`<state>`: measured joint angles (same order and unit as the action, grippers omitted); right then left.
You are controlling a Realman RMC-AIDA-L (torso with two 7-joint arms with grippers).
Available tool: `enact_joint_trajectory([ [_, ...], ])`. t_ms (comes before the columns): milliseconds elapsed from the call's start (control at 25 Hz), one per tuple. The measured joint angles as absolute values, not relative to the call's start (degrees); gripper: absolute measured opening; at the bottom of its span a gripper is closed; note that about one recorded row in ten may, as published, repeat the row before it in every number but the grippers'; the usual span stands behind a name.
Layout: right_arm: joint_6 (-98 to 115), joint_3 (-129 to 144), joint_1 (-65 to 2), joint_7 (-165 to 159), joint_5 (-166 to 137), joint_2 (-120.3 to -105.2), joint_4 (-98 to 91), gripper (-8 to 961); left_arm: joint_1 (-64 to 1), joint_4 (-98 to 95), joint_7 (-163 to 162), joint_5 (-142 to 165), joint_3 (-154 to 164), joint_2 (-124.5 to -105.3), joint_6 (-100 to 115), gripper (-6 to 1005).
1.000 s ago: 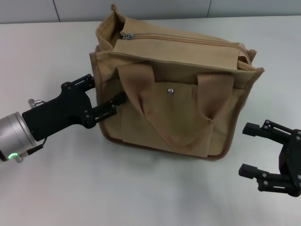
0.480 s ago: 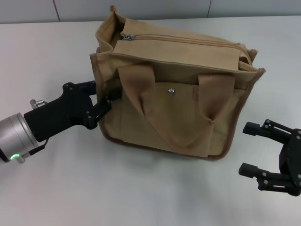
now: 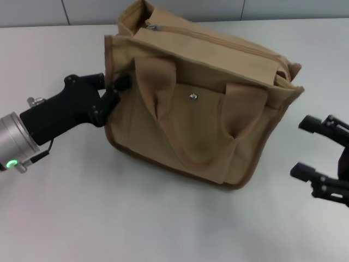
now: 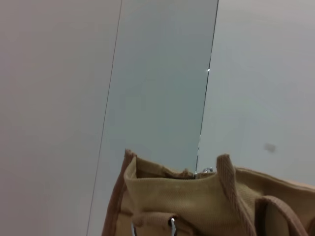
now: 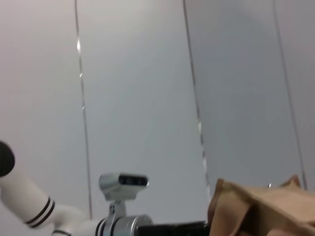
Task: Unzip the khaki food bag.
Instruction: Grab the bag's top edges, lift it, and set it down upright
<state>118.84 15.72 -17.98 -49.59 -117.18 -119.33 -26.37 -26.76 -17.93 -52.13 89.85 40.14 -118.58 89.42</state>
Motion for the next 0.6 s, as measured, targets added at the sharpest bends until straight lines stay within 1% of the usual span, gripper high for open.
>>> enact_joint_trajectory([
  [160,119.26,15.63,-17.16,-49.57,-113.05,-119.31,-25.9,841,-27.67,-20.74,-54.67,89.38,39.93,-118.61,89.79,61],
  [360,118.13,14.81,-16.18,-49.23,-94.82,-119.44,-19.55,841,-28.74,-26.59,-56.62,88.61,40.31,-118.68,93.38,61],
  [440,117.21,13.96,-17.78,-48.62,-82.78,-119.53,-13.12,841,-29.4,-30.32,-57.87,88.41,40.65,-118.7,95.53,61],
  [480,117.21,13.96,-17.78,-48.62,-82.78,-119.53,-13.12,841,-29.4,-30.32,-57.87,88.41,40.65,-118.7,95.53,61],
  [600,116.21,14.09,-21.08,-47.25,-78.33,-119.54,-10.01,841,-30.02,-32.42,-57.94,88.29,41.82,-118.55,96.59,61],
])
